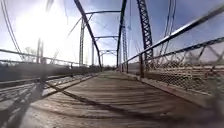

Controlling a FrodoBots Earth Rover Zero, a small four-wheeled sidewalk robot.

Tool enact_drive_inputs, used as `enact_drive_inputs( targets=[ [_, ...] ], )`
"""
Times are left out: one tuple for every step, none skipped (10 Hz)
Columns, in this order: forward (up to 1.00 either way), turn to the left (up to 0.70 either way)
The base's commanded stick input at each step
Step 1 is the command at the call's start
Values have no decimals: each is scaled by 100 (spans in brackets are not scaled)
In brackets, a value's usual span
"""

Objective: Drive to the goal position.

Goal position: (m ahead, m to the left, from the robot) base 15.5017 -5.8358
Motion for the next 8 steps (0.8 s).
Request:
enact_drive_inputs(
  targets=[
    [100,0],
    [100,0],
    [100,0],
    [100,0],
    [100,0],
    [100,0],
    [100,0],
    [100,0]
  ],
)
